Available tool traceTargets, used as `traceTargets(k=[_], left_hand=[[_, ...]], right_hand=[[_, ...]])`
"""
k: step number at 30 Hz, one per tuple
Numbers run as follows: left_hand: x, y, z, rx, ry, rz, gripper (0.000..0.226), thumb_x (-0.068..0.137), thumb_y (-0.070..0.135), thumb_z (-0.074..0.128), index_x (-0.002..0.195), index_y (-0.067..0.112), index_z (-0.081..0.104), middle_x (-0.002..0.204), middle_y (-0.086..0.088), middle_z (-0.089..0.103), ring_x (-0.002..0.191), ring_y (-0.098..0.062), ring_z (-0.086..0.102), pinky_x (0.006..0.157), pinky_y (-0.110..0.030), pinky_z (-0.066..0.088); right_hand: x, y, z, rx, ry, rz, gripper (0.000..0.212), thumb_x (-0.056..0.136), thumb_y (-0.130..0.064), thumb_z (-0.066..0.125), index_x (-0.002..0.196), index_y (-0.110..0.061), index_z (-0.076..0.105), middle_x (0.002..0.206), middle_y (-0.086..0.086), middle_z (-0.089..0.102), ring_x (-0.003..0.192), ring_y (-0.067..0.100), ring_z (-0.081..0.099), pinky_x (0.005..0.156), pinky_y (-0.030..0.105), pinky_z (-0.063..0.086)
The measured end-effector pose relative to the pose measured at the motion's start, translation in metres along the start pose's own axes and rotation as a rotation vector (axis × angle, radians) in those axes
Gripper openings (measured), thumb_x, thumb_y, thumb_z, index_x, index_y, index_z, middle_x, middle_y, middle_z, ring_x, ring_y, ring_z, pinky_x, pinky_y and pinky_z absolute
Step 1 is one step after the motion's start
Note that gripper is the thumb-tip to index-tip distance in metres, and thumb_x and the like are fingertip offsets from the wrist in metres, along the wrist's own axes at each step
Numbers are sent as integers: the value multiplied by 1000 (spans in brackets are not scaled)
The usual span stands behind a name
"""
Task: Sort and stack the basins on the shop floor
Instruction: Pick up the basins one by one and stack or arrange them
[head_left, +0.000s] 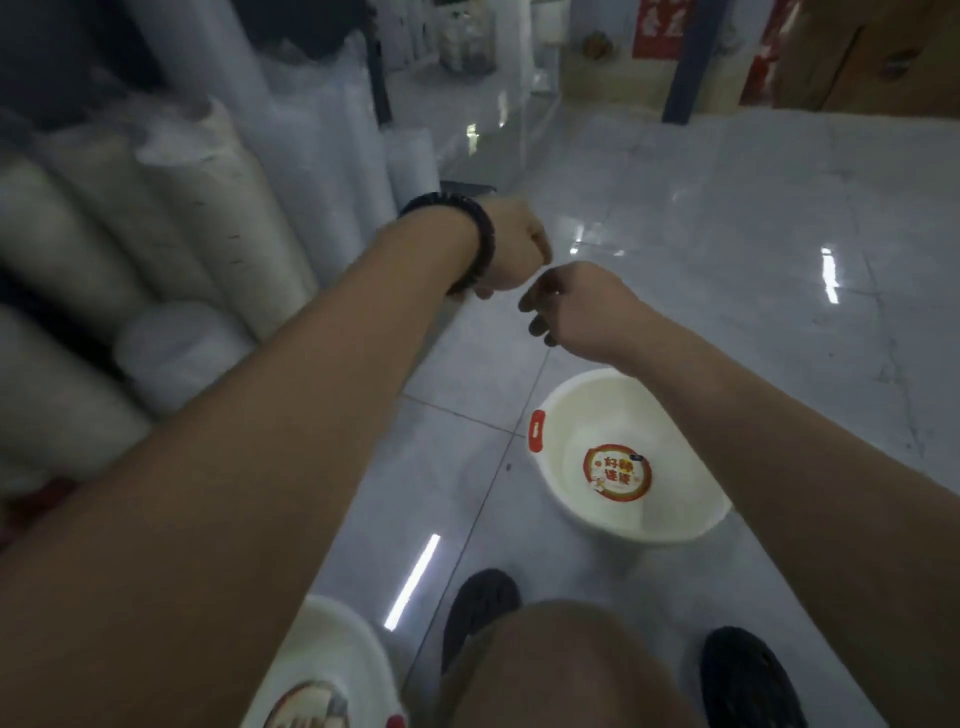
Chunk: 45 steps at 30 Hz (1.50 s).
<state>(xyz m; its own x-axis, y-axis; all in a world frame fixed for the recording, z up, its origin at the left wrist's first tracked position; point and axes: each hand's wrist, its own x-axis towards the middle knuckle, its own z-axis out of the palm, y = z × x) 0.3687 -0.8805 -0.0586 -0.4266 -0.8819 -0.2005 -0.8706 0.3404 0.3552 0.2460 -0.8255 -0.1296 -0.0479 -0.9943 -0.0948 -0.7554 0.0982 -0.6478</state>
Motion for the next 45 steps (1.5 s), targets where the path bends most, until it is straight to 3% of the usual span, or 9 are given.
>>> traceTargets(k=[4, 8, 16, 20, 27, 31, 36, 41, 45], left_hand=[[-120, -95, 4, -98, 174, -101, 23, 99, 31, 54, 114, 26, 71, 111, -3, 71, 93, -22, 68, 84, -34, 58], [-242, -196, 71, -234, 134, -367, 15, 96, 29, 61, 96, 20, 73, 90, -3, 71, 90, -25, 67, 69, -26, 47], [-431, -297, 251, -685, 164, -1108, 6, 93, 17, 60, 94, 21, 64, 92, -2, 64, 87, -24, 64, 87, -45, 59], [-454, -280, 290, -449, 296, -1006, 17, 88, 25, 68, 102, 25, 60, 102, 0, 68, 90, -19, 63, 86, -37, 59], [-464, -251, 327, -148, 158, -1108, 103, 74, 53, 77, 145, 14, 14, 131, -11, 41, 109, -23, 55, 86, -32, 55], [-460, -251, 341, -558, 245, -1231, 74, 89, 18, 63, 148, 13, 19, 134, -14, 53, 115, -32, 60, 96, -42, 53], [-469, -239, 337, -620, 393, -1163, 55, 93, 10, 56, 144, 14, 33, 109, -6, 66, 95, -22, 66, 73, -29, 50], [-455, -209, 296, -512, 488, -817, 62, 90, 4, 58, 143, 18, 30, 114, -11, 64, 98, -26, 63, 87, -42, 56], [-413, -174, 251, -501, 520, -631, 50, 99, 15, 50, 142, 34, 32, 117, 9, 65, 101, -10, 65, 94, -34, 54]], right_hand=[[-54, -94, 48, -35, -221, -96, 26, 105, -19, 50, 113, -7, 72, 105, 16, 74, 94, 34, 72, 86, 51, 62], [-114, -139, 132, -59, -480, -71, 33, 103, -33, 51, 110, -7, 70, 101, 20, 75, 82, 34, 72, 64, 40, 55], [-209, -136, 247, -390, -923, 43, 39, 101, -45, 54, 115, -9, 63, 99, 10, 70, 73, 20, 67, 61, 31, 53], [-224, -117, 258, -526, -895, 48, 33, 100, -39, 56, 79, -14, 57, 78, 6, 64, 61, 20, 59, 66, 32, 54], [-238, -98, 269, -572, -880, -17, 24, 98, -38, 55, 97, -16, 64, 93, 5, 73, 70, 19, 69, 66, 31, 57], [-238, -96, 273, -591, -892, -20, 25, 96, -39, 57, 84, -19, 65, 84, 3, 74, 75, 20, 74, 66, 30, 56], [-236, -112, 278, -422, -845, -28, 33, 100, -40, 56, 107, -11, 70, 94, 9, 76, 85, 25, 77, 81, 40, 63], [-239, -133, 279, 8, -798, 27, 51, 99, -59, 54, 132, -19, 54, 107, 0, 63, 93, 19, 70, 77, 37, 63], [-240, -133, 268, 282, -711, 111, 62, 86, -71, 62, 128, -25, 57, 124, 0, 64, 102, 21, 67, 76, 38, 61]])
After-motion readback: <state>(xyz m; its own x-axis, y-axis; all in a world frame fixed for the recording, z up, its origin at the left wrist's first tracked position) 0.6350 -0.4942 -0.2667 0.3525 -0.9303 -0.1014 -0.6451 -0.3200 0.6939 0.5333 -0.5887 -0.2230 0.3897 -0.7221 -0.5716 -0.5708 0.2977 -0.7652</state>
